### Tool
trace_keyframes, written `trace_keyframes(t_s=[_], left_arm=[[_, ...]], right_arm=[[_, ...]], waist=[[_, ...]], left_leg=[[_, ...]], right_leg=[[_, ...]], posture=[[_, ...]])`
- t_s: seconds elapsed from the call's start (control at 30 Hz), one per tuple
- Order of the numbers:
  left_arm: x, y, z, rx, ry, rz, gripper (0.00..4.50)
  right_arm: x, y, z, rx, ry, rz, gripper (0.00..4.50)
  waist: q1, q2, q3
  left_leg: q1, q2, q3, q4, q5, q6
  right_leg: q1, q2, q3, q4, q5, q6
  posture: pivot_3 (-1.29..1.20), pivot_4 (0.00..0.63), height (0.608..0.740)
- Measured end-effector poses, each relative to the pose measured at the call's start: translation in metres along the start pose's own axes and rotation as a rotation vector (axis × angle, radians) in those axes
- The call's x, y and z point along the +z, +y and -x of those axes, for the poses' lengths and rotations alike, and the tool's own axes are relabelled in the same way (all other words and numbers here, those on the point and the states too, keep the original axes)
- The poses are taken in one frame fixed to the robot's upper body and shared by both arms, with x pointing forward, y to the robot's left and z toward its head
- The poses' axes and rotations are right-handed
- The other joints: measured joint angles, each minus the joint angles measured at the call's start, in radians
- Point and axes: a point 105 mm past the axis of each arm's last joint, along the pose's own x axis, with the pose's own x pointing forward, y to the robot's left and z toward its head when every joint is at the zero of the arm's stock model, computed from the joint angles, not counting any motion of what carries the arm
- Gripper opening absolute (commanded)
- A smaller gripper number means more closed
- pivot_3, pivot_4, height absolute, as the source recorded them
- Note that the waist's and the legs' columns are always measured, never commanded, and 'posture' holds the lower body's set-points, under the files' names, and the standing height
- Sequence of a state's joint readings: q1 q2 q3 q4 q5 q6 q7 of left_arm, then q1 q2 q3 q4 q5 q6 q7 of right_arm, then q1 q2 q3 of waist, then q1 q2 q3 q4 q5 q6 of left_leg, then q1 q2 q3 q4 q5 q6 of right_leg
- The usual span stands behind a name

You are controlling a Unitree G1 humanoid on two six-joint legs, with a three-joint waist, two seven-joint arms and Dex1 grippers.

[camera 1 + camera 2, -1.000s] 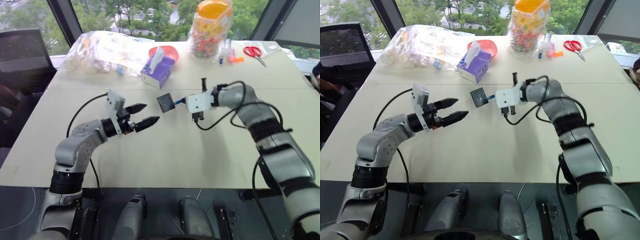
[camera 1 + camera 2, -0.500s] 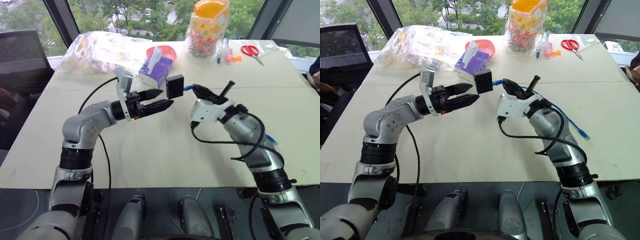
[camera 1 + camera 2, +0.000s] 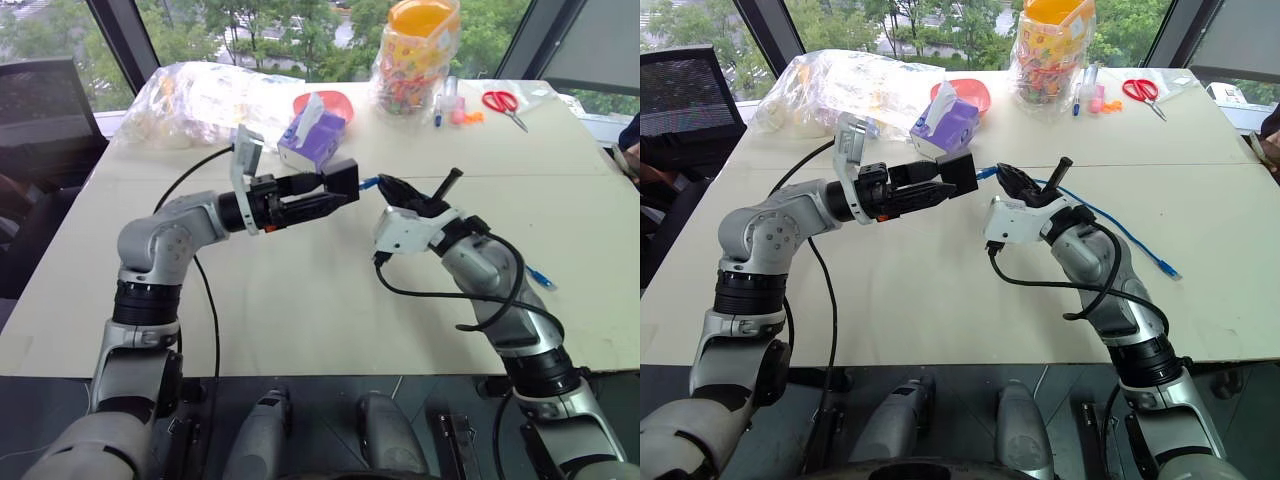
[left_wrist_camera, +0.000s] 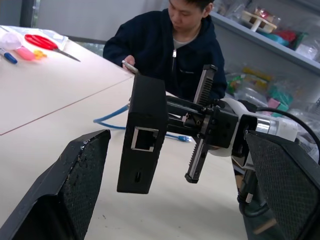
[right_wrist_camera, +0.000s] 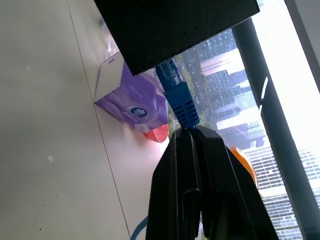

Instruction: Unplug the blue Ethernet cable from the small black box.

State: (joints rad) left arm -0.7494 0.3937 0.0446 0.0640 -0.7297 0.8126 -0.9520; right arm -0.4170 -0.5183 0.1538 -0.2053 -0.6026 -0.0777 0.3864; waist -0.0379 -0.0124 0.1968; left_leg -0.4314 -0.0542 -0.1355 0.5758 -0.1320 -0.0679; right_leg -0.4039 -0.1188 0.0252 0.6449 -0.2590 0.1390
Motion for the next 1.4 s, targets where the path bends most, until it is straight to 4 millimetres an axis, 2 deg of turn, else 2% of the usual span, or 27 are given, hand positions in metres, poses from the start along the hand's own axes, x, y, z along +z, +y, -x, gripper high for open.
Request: trace_keyframes(t_s=[0.13,0.23,0.4,0.53,0.63,0.73,0.87,0.93,1.13,1.4], left_arm=[[-0.007,0.001,-0.004,-0.005,0.026,-0.009,1.55],[-0.009,0.008,-0.001,0.025,0.028,-0.019,0.51],[-0.015,0.011,-0.004,0.020,0.042,-0.039,0.49],[-0.016,0.013,-0.002,0.019,0.048,-0.045,0.49],[-0.020,0.015,0.000,0.022,0.073,-0.038,0.49],[-0.022,0.016,0.007,0.015,0.107,-0.041,0.49],[-0.019,0.010,0.019,-0.035,0.158,-0.070,0.49],[-0.017,0.004,0.025,-0.070,0.193,-0.096,0.49],[-0.019,-0.009,0.031,-0.160,0.223,-0.100,0.49],[-0.017,-0.012,0.033,-0.185,0.226,-0.108,0.49]], right_arm=[[0.010,-0.003,0.001,0.011,-0.035,0.003,0.00],[0.015,-0.006,0.003,0.009,-0.044,0.004,0.00],[0.011,-0.001,0.005,0.031,-0.018,-0.016,0.00],[0.012,0.001,0.005,0.052,-0.009,-0.129,0.00],[0.011,0.005,0.007,0.132,-0.019,-0.233,0.98],[0.019,0.010,0.015,0.311,-0.064,-0.330,2.45],[0.024,0.009,0.026,0.515,-0.112,-0.503,2.45],[0.026,0.001,0.031,0.593,-0.134,-0.566,2.45],[0.040,-0.020,0.021,0.711,-0.213,-0.749,2.45],[0.045,-0.007,0.022,0.878,-0.211,-0.945,2.45]], waist=[[0.000,0.000,0.000],[-0.002,-0.001,0.000],[0.003,-0.001,0.001],[0.001,-0.001,0.001],[0.002,-0.001,0.001],[0.000,-0.001,0.001],[-0.004,-0.001,0.001],[-0.004,-0.001,0.001],[-0.002,-0.001,0.001],[0.004,-0.001,0.001]], left_leg=[[0.000,0.000,0.000,0.000,0.000,0.000],[0.000,0.000,0.000,0.000,0.000,0.000],[-0.001,0.000,0.000,0.000,0.000,0.000],[-0.003,0.000,-0.001,0.000,0.000,0.000],[-0.003,0.000,-0.001,0.000,0.000,0.000],[-0.004,0.000,-0.002,0.000,0.000,0.000],[-0.008,0.000,-0.003,0.000,0.000,0.001],[-0.010,0.001,-0.003,0.000,-0.001,0.001],[-0.012,0.001,-0.004,0.000,-0.001,0.002],[-0.013,0.000,-0.004,-0.001,-0.001,0.002]], right_leg=[[0.000,0.000,0.000,0.000,0.000,0.000],[0.000,0.000,0.000,0.000,0.000,0.000],[0.000,0.000,0.000,-0.002,0.000,0.000],[-0.001,0.000,-0.001,-0.003,0.000,0.000],[-0.001,0.000,-0.002,-0.003,0.000,0.000],[-0.001,0.000,-0.002,-0.005,0.000,0.000],[-0.003,0.000,-0.004,-0.008,0.001,0.000],[-0.004,0.000,-0.005,-0.009,0.001,0.000],[-0.005,0.000,-0.006,-0.012,0.001,0.000],[-0.005,0.000,-0.006,-0.013,0.002,0.000]], posture=[[0.00,0.150,0.728],[0.00,0.150,0.728],[0.00,0.150,0.728],[0.00,0.150,0.728],[0.00,0.150,0.728],[0.00,0.150,0.728],[0.00,0.150,0.728],[0.00,0.150,0.728],[0.00,0.150,0.728],[0.00,0.150,0.728]])
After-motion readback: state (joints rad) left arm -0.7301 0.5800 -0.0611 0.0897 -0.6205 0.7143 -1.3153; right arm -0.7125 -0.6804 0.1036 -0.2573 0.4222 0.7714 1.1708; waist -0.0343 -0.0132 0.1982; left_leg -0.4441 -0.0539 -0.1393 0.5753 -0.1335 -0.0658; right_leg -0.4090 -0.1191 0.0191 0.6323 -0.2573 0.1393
